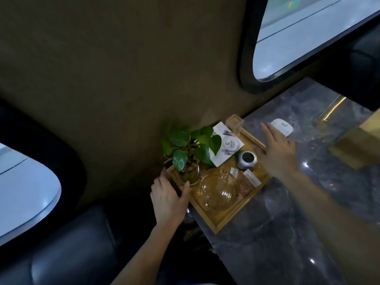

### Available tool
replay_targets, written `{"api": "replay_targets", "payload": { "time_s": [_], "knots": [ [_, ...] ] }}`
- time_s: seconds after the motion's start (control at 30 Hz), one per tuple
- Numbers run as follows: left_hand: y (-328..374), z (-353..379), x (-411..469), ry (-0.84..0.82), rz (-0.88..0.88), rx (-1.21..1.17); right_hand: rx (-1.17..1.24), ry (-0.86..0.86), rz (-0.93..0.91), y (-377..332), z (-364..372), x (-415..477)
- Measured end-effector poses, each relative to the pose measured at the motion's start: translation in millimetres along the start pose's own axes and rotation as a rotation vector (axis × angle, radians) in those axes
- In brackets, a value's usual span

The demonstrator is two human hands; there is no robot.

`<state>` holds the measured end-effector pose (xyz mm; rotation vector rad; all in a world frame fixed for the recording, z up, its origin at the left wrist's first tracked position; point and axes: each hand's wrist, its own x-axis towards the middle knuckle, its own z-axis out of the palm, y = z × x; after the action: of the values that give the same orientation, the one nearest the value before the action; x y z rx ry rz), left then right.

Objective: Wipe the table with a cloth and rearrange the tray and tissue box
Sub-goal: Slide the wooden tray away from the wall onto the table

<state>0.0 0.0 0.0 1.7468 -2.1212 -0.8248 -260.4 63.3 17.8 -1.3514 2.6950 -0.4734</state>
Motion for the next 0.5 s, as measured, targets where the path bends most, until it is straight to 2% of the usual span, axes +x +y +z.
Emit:
{"api": "replay_targets", "payload": {
  "time_s": [0.2,0.37,0.5],
  "knots": [
    [4,15,8,-0.235,-0.175,-0.053,-0.048,-0.159,0.091,5,15,11],
    [6,19,8,-0.204,-0.263,-0.160,-0.025,-0.215,0.131,8,24,23],
    [4,19,12,-0.252,-0.277,-0.146,-0.028,-0.229,0.145,13,32,30]
  ]
}}
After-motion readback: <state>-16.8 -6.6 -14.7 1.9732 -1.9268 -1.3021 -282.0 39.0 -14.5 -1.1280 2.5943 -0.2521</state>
